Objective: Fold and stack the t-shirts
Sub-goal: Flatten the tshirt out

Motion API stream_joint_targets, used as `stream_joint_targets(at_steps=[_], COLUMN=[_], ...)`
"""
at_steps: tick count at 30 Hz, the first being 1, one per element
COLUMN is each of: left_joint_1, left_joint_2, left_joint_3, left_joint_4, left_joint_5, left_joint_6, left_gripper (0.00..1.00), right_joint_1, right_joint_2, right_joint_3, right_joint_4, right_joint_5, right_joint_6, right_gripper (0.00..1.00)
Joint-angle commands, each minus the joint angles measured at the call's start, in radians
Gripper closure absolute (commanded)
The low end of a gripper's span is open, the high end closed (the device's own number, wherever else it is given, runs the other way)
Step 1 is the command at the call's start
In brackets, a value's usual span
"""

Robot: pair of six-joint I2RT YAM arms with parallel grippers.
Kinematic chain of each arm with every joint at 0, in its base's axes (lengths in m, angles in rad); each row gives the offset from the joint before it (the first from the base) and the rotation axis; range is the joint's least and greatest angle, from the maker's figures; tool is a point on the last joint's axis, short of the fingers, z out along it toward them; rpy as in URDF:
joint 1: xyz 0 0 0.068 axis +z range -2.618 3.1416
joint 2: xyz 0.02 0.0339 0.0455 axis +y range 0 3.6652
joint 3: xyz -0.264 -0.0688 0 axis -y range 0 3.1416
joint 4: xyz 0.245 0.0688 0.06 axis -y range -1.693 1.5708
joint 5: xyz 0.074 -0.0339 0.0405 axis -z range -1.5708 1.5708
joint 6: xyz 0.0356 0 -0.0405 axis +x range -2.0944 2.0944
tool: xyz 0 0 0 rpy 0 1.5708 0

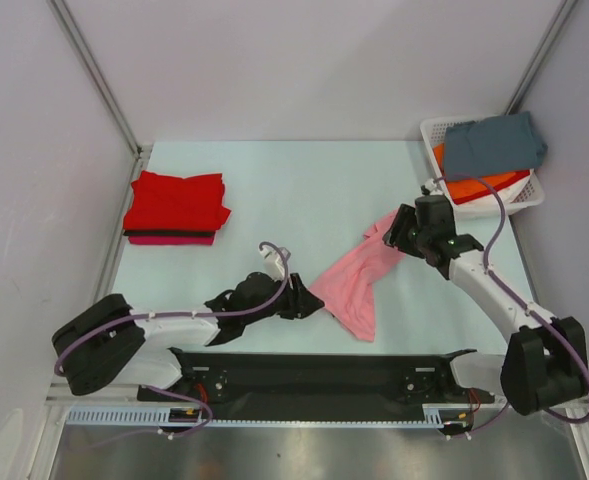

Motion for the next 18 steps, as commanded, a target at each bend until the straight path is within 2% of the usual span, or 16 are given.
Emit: stream_joint_targets(at_steps=[1, 2, 5, 8, 13, 16, 18], left_joint_1=[-0.002, -0.002, -0.002, -0.002, -0.002, -0.002, -0.001], left_joint_2=[-0.056, -0.054, -0.021, 0.051, 0.147, 0.182, 0.197], left_joint_3=[-0.011, -0.009, 0.028, 0.089, 0.141, 0.146, 0.155], left_joint_4=[-0.121, -0.132, -0.157, -0.186, -0.149, -0.106, -0.102], left_joint_5=[-0.148, -0.165, -0.174, -0.157, -0.14, -0.158, -0.171], left_joint_6=[-0.012, -0.024, -0.046, -0.061, -0.09, -0.099, -0.101], left_gripper=[0.43, 0.31, 0.22, 0.21, 0.21, 0.24, 0.3], right_joint_1=[0.041, 0.046, 0.053, 0.061, 0.098, 0.118, 0.128], right_joint_2=[0.069, 0.082, 0.131, 0.204, 0.336, 0.41, 0.459], right_joint_3=[0.127, 0.137, 0.18, 0.245, 0.364, 0.427, 0.469], right_joint_4=[-0.005, -0.005, -0.01, -0.028, -0.09, -0.114, -0.128], right_joint_5=[0.121, 0.136, 0.162, 0.196, 0.284, 0.323, 0.36], right_joint_6=[-0.031, -0.034, -0.043, -0.065, -0.114, -0.128, -0.132], right_gripper=[0.41, 0.39, 0.3, 0.27, 0.3, 0.32, 0.33])
